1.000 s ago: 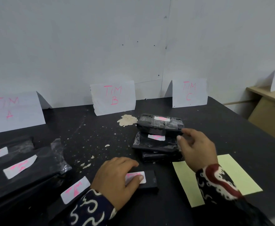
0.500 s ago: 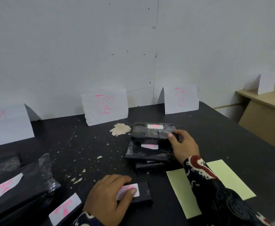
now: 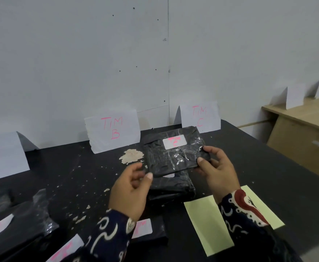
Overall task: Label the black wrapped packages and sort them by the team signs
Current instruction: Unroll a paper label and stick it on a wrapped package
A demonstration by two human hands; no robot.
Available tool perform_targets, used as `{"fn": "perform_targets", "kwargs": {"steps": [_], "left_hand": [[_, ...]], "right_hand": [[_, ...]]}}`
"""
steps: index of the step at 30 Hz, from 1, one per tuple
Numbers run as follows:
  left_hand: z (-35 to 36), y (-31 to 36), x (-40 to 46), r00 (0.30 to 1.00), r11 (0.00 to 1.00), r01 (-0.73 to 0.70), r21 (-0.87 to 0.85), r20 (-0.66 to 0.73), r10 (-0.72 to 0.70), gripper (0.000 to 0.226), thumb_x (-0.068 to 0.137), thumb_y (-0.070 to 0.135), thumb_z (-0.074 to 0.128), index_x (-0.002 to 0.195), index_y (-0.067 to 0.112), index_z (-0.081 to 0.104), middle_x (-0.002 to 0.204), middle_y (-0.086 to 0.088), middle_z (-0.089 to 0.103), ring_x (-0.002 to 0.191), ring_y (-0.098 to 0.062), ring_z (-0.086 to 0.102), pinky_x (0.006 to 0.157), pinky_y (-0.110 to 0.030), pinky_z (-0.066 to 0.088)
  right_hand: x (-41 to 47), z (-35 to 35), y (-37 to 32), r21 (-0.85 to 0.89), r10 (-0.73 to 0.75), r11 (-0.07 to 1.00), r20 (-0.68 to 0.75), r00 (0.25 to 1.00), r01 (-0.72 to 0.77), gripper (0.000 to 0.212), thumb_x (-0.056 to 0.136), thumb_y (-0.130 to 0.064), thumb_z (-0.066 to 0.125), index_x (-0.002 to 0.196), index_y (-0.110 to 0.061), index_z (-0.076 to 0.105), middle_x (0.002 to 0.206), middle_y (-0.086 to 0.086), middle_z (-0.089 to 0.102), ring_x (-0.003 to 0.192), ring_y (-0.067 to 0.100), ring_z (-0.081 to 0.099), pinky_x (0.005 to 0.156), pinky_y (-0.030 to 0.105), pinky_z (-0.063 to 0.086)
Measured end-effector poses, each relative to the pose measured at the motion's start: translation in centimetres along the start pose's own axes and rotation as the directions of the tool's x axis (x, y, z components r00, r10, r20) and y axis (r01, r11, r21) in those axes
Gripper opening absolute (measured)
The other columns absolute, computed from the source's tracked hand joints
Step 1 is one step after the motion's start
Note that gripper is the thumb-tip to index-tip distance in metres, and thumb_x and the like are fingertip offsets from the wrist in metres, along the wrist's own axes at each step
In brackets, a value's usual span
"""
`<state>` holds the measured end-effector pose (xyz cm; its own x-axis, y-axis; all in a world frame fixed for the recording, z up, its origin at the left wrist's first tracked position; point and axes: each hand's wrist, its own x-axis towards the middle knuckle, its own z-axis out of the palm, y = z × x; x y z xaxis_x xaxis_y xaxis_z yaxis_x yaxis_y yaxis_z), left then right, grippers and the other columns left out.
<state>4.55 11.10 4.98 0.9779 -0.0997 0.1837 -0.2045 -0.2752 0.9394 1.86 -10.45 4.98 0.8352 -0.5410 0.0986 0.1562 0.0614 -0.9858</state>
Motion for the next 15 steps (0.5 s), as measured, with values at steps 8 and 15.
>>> {"fn": "perform_targets", "kwargs": {"steps": [8,15], "left_hand": [[3.5,1.1,4.1,0.948,0.916,0.305,-0.259,0.172,-0.267,0.026,0.088,0.026,0.068,0.113,0.017,0.067,0.094,0.0,0.075,0.083,-0.017,0.072,0.063,-0.027,0.054],[5.7,1.6,4.2,0.956,0.931,0.276,-0.237,0.164,-0.242,0.014,0.088,0.019,0.068,0.101,0.017,0.068,0.089,-0.004,0.076,0.082,-0.021,0.073,0.075,-0.037,0.059]], "right_hand": [[0.1,-2.0,-0.7,-0.042,-0.031,0.999,-0.021,0.999,0.03,0.027,0.092,-0.004,0.062,0.109,-0.025,0.062,0.097,0.008,0.073,0.089,0.023,0.071,0.084,0.041,0.058],[0.0,-3.4,-0.7,-0.739,-0.399,0.625,-0.025,0.916,0.252,0.044,0.091,-0.03,0.063,0.133,-0.029,0.052,0.153,0.005,0.034,0.138,0.02,0.034,0.109,0.034,0.033]]}}
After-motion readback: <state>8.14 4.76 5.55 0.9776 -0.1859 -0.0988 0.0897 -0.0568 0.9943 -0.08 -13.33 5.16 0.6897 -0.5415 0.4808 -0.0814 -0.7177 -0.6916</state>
